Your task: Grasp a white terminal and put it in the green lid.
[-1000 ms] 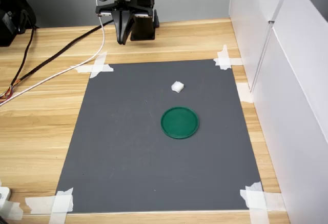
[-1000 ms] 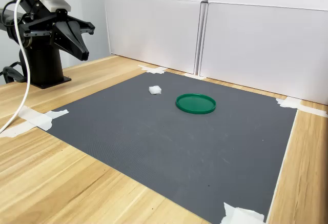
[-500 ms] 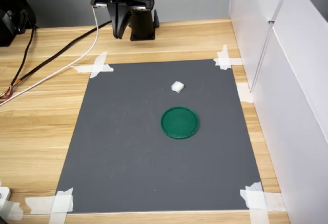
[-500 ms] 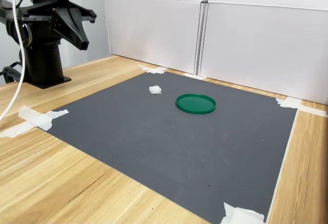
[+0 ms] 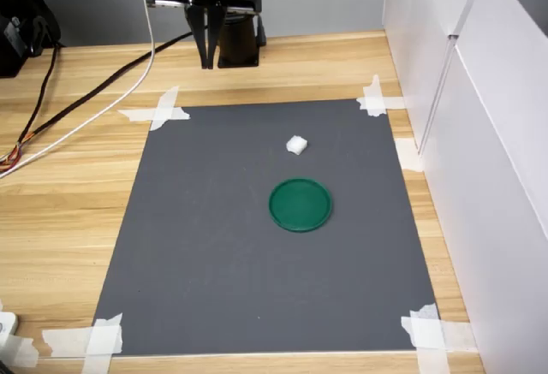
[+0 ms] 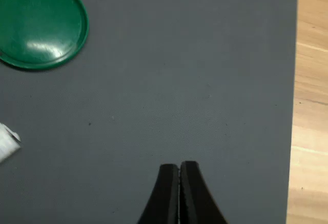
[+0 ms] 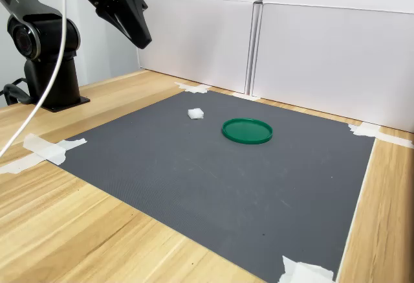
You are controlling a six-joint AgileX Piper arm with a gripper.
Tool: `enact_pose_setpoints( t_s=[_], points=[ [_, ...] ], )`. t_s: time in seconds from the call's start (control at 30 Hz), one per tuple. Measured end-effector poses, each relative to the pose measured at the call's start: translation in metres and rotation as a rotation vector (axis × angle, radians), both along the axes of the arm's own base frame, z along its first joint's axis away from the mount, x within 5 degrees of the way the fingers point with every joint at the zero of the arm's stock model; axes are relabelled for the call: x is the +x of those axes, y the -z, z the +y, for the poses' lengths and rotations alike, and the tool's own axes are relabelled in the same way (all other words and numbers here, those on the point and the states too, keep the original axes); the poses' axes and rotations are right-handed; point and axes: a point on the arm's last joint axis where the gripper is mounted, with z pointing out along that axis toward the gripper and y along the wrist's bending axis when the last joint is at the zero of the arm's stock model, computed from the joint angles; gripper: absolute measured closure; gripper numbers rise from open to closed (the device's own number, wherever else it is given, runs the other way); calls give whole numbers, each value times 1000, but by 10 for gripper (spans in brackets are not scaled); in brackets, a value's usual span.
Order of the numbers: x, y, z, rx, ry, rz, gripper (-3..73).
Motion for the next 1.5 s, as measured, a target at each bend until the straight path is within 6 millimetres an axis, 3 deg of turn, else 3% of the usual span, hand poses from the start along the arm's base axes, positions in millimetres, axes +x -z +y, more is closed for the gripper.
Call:
enact_pose_setpoints(
  t_s=[0.13, 0.3, 0.6, 0.83, 1.17, 1.33, 1.5],
  points=[
    [16, -1, 10, -54, -81, 49, 716],
    [27, -4, 38, -117, -243, 93, 716],
    [27, -21, 88, -94, -464, 81, 716],
    [21, -35, 110, -74, -555, 60, 716],
    [19, -10, 128, -201, -700, 230, 706],
    [21, 0, 130, -241, -720, 296, 625],
    [23, 10, 132, -267, -720, 362, 421]
  ],
)
